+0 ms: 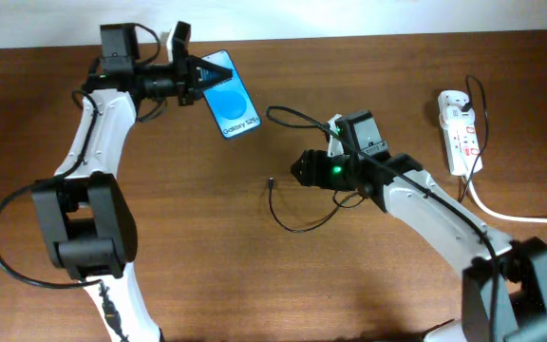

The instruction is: Plug charger to phone and switch on socket

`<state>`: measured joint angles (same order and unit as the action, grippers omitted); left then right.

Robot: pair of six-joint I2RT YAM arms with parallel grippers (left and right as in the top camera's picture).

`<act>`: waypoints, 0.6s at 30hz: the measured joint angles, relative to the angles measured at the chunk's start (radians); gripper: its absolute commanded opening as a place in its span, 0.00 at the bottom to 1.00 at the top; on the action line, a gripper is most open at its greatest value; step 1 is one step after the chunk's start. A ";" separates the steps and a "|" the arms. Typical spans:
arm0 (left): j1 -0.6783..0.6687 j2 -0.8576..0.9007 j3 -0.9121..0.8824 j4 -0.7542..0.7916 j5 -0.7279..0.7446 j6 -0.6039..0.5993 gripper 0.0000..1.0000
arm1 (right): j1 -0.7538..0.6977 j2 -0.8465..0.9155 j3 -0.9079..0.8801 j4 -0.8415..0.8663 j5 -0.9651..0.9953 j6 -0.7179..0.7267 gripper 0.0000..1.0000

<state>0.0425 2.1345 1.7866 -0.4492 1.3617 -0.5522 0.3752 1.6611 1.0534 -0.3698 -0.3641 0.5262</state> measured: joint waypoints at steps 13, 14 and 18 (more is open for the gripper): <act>0.095 0.000 -0.153 -0.004 -0.003 0.011 0.00 | 0.036 0.251 0.089 0.063 -0.113 0.105 0.50; 0.095 0.000 -0.154 -0.004 -0.003 0.011 0.00 | 0.043 0.261 0.089 0.069 -0.116 0.127 0.49; 0.097 0.000 -0.154 -0.003 0.040 0.011 0.00 | 0.059 0.302 0.089 0.103 -0.140 0.213 0.45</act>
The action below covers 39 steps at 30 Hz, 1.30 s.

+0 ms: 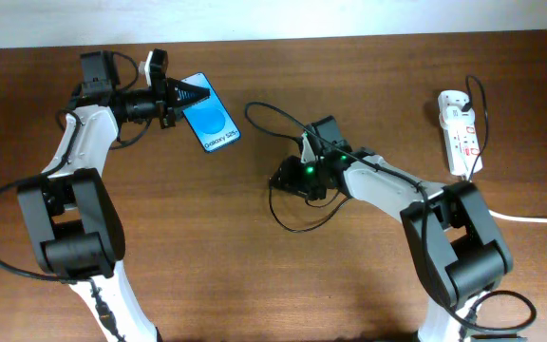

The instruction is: Plug charger to phone and switch on socket

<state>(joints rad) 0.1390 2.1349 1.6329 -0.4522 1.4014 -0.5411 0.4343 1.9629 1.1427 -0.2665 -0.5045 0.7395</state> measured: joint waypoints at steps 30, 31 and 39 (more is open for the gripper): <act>0.005 0.000 -0.001 0.000 0.061 0.003 0.00 | -0.110 -0.148 0.006 0.057 -0.258 -0.219 0.04; 0.003 0.000 -0.001 0.000 0.068 0.004 0.00 | -0.124 -0.203 0.008 0.038 -0.286 -0.274 0.04; -0.051 0.000 -0.003 0.007 0.114 0.061 0.00 | -0.127 -0.344 0.014 -0.141 -0.416 -0.496 0.04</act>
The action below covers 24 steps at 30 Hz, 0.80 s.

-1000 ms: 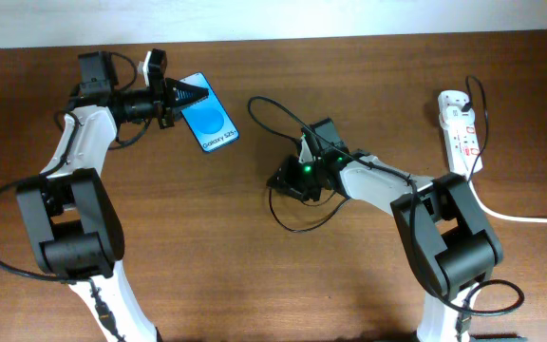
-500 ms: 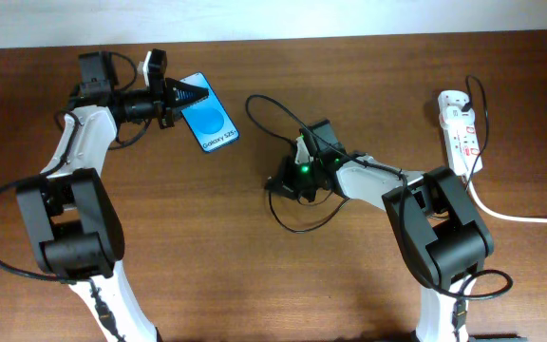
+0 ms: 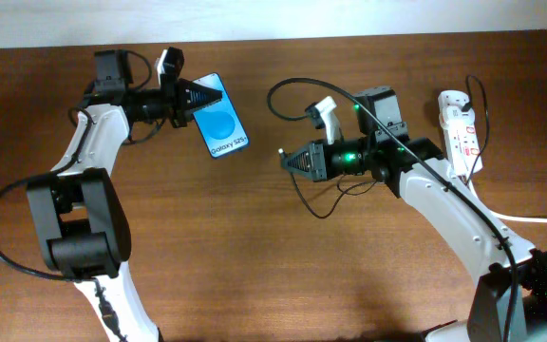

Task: Plug charger to phone and switch on socket
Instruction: 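Grasp the USB-C plug with the right gripper and lift it upward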

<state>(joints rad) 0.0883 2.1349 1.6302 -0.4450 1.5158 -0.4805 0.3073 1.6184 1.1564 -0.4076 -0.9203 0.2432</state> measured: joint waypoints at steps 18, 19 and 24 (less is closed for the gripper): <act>-0.003 0.000 -0.002 0.022 0.013 -0.015 0.00 | 0.169 0.097 -0.008 0.346 -0.029 0.348 0.04; -0.003 0.000 -0.002 0.022 0.014 -0.017 0.00 | 0.168 0.098 -0.022 0.408 -0.045 0.372 0.04; -0.003 0.000 -0.002 0.022 0.016 -0.018 0.00 | 0.138 0.100 -0.197 0.833 -0.137 0.568 0.04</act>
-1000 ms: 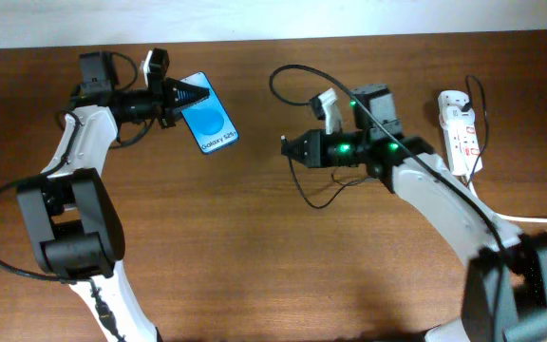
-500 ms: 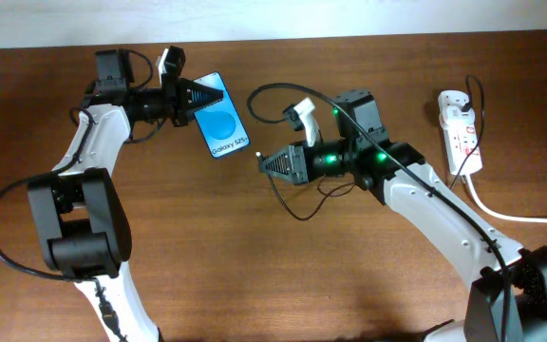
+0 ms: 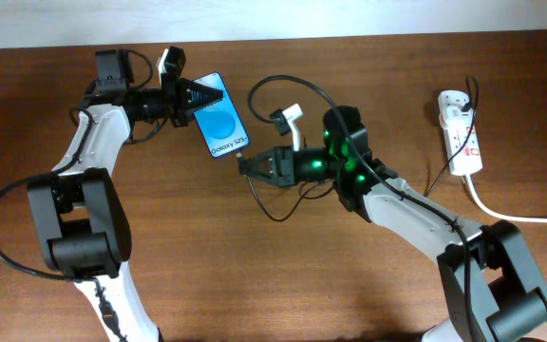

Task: Plug charger to phone and switch on socket
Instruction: 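Grasp the USB-C plug with the right gripper and lift it upward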

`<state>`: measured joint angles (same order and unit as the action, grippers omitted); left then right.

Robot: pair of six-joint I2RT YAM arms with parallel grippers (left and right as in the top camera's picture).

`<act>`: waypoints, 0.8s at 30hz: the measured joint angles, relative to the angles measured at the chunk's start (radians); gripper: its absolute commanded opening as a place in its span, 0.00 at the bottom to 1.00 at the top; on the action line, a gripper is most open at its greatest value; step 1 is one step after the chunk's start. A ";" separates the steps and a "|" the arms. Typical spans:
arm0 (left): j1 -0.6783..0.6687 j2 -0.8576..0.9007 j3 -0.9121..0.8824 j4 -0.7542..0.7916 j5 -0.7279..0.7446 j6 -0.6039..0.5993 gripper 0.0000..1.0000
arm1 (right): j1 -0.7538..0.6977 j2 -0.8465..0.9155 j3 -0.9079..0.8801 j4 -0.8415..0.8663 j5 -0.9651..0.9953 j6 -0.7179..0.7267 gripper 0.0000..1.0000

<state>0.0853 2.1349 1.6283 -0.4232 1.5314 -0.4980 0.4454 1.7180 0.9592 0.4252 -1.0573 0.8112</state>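
My left gripper [image 3: 198,95] is shut on the top end of the blue-screened phone [image 3: 223,125], which slants down to the right above the table. From the right, my right gripper [image 3: 254,163] is shut on the plug end of the black charger cable [image 3: 272,204]. The plug tip lies right at the phone's lower edge; whether it is in the port cannot be told. The cable loops below and behind the right wrist. At the far right lies the white socket strip [image 3: 461,133], away from both grippers.
A white lead [image 3: 520,217] runs from the socket strip off the right edge. A black cable loop [image 3: 297,85] arches above the right arm. The brown table [image 3: 254,285] ends against a pale wall at the back.
My right gripper has moved left with the cable plug, from mid-table to the phone's lower edge. The left gripper and the phone have stayed where they were.
At first my left gripper held the phone while the right one hovered by the cable lying on the table. Then the right gripper was down at the cable's plug end. Later it held the plug raised, pointing left, and now the plug meets the phone's bottom end.
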 measured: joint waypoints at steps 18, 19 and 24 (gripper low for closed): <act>-0.030 0.000 0.000 0.000 -0.001 0.000 0.00 | -0.004 0.028 -0.021 0.026 0.013 0.089 0.04; -0.030 0.000 0.000 0.000 -0.001 0.000 0.00 | -0.004 0.028 -0.021 0.027 0.013 0.090 0.04; -0.030 0.000 0.000 0.000 -0.001 0.000 0.00 | -0.002 0.028 -0.021 0.055 0.013 0.107 0.04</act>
<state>0.0555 2.1349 1.6283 -0.4229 1.5307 -0.4980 0.4435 1.7462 0.9382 0.4797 -1.0443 0.9184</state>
